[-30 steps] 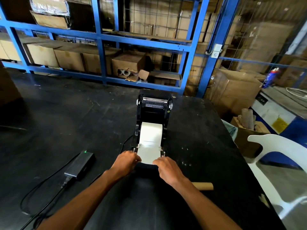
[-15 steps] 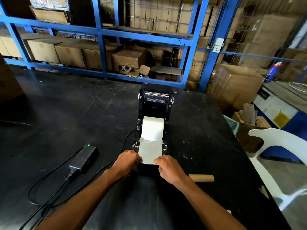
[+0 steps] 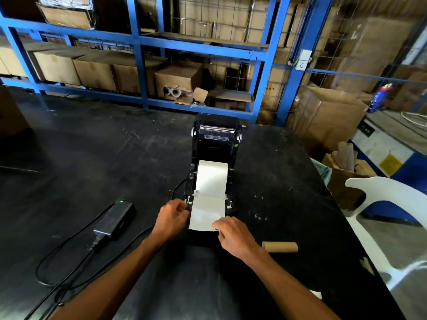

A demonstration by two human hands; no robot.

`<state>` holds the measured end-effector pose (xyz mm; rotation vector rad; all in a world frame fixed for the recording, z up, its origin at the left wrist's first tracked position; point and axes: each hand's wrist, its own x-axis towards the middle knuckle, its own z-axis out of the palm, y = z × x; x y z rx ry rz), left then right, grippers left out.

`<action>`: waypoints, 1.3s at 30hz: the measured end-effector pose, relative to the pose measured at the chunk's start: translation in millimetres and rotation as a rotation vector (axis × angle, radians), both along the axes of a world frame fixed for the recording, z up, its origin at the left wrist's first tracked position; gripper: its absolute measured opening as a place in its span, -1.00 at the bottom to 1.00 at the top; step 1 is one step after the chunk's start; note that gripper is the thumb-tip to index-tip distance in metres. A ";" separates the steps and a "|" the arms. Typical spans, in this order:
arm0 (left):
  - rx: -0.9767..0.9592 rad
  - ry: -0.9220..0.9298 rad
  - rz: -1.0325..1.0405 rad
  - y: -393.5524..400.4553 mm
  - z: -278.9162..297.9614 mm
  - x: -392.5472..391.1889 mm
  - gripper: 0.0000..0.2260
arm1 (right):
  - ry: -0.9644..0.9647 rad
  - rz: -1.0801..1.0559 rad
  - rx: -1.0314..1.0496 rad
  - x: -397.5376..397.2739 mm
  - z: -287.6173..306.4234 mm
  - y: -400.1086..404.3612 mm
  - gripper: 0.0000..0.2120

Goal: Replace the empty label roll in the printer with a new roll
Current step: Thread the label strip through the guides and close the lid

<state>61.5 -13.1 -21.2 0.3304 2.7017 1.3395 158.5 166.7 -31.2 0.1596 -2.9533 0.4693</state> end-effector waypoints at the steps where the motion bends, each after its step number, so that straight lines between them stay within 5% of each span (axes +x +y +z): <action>1: 0.042 -0.080 0.073 1.9 1.9 -4.1 -0.79 | 0.003 0.008 -0.002 -0.1 -0.6 0.5 -0.72; 7: 0.422 -0.593 0.235 16.8 6.0 -20.1 -0.74 | -0.061 0.052 -0.034 -7.1 -5.4 6.5 -0.76; 13: 0.469 -0.646 0.269 18.4 -2.9 -32.2 -0.74 | -0.052 -0.045 -0.236 -34.5 28.7 27.9 -0.85; 20: 0.473 -0.702 0.271 11.0 -9.4 -43.0 -0.73 | 0.269 -0.252 -0.370 -137.4 122.1 79.5 -0.89; 23: 0.473 -0.720 0.287 9.1 -14.2 -44.7 -0.74 | 0.326 -0.295 -0.256 -178.7 147.1 95.3 -0.81; 30: 0.464 -0.735 0.316 9.2 -18.6 -49.8 -0.72 | -0.014 -0.273 0.113 -224.0 146.8 109.2 -0.43; 36: 0.482 -0.733 0.340 11.1 -16.0 -48.8 -0.68 | 0.480 -0.218 -0.053 -186.1 122.1 103.7 -0.65; 39: 0.504 -0.742 0.358 11.2 -13.5 -49.5 -0.61 | 0.578 -0.235 -0.199 -163.1 115.1 96.6 -0.76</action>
